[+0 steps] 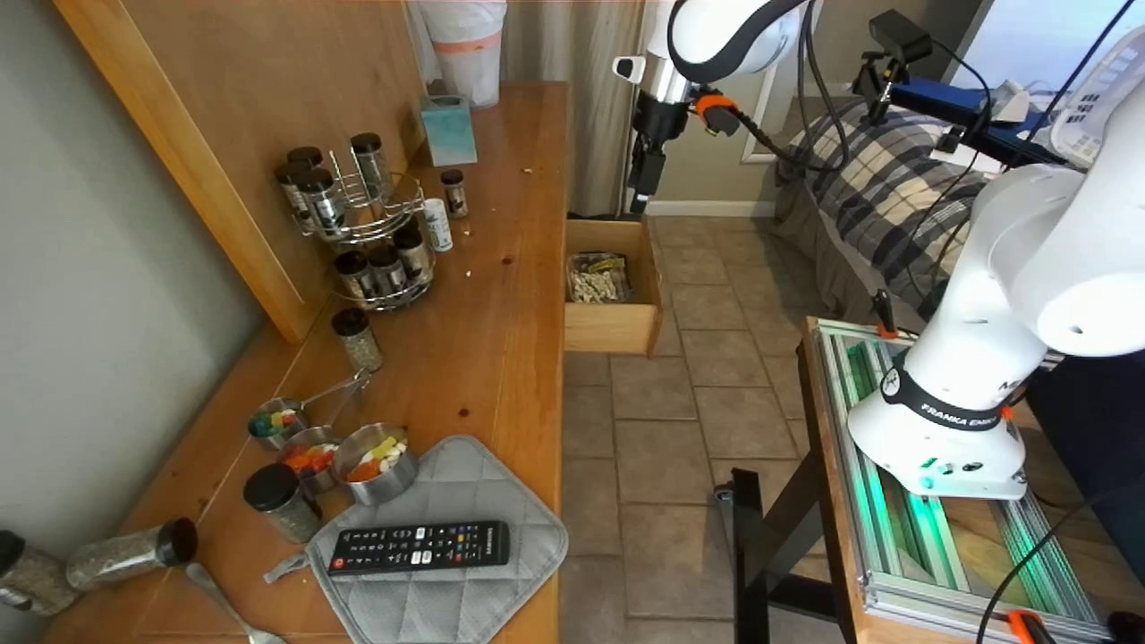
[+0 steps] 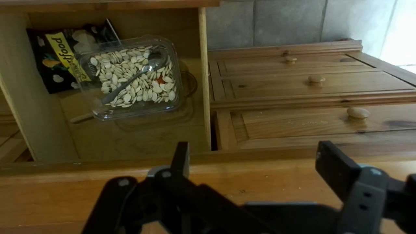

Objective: Pick up the clear lunch box from the open drawer and put it on the kitchen counter

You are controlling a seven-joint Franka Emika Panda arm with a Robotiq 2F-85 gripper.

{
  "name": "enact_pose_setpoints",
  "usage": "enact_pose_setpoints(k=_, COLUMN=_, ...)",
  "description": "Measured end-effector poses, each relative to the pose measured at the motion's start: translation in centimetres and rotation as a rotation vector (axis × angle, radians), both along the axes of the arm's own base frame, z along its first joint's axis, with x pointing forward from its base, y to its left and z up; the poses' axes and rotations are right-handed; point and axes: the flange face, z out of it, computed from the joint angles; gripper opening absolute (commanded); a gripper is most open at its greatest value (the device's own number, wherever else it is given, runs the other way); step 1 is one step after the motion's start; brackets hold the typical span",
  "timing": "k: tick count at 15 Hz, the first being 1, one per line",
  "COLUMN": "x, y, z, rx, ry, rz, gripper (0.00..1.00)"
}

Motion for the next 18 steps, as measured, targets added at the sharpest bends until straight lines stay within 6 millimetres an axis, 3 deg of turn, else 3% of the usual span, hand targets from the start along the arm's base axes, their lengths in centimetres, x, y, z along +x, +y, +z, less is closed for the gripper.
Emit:
enact_pose_setpoints(k=8, x=1.1, y=-7.4, z=-5.7, rx=-0.045, ry=0.075, rz=0.017, gripper=1.0)
enact_pose_setpoints(k=18, x=4.9, y=-13.6, z=-12.2, rx=-0.059, ry=0.07, rz=0.025, gripper=1.0)
